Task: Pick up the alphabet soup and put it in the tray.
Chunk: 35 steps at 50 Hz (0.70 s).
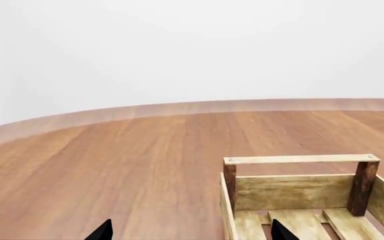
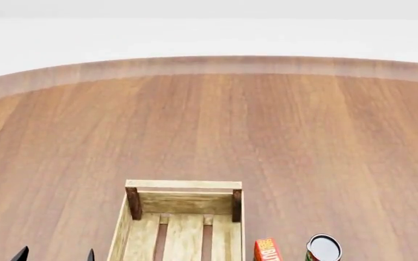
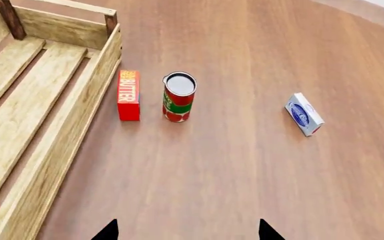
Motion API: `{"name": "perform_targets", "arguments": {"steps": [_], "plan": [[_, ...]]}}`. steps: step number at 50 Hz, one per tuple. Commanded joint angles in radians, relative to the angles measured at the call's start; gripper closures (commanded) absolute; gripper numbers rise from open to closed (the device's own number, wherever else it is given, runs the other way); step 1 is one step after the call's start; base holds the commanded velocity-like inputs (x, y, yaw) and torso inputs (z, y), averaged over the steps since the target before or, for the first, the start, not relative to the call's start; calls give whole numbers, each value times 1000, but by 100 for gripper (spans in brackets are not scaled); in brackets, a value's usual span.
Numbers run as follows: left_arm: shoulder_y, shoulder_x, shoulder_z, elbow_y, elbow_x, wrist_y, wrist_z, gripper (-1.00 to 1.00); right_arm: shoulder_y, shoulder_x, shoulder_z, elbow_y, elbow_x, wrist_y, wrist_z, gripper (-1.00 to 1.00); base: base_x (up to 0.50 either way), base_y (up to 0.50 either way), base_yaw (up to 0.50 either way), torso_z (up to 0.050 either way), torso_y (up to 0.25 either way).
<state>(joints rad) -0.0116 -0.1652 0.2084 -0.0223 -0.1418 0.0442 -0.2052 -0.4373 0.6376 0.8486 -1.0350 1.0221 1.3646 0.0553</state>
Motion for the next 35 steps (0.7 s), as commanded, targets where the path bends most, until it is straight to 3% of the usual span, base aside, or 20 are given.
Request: {"name": "perform_targets", "arguments": {"steps": [1,10,35], "plan": [[-4,-4,5,-3,-7,-1,-7,-100,-194,2,118,-3,24,-115,-2,-100,0,0,0,0,0],[-3,-8,11,-3,-9,2,-13,-100,-336,-64,220,1,-34,-217,-83,-100,0,0,0,0,0],[-6,-19,26,-6,-17,6,-26,-100,-283,-234,308,122,-186,-259,-258,-100,0,0,0,0,0]]}}
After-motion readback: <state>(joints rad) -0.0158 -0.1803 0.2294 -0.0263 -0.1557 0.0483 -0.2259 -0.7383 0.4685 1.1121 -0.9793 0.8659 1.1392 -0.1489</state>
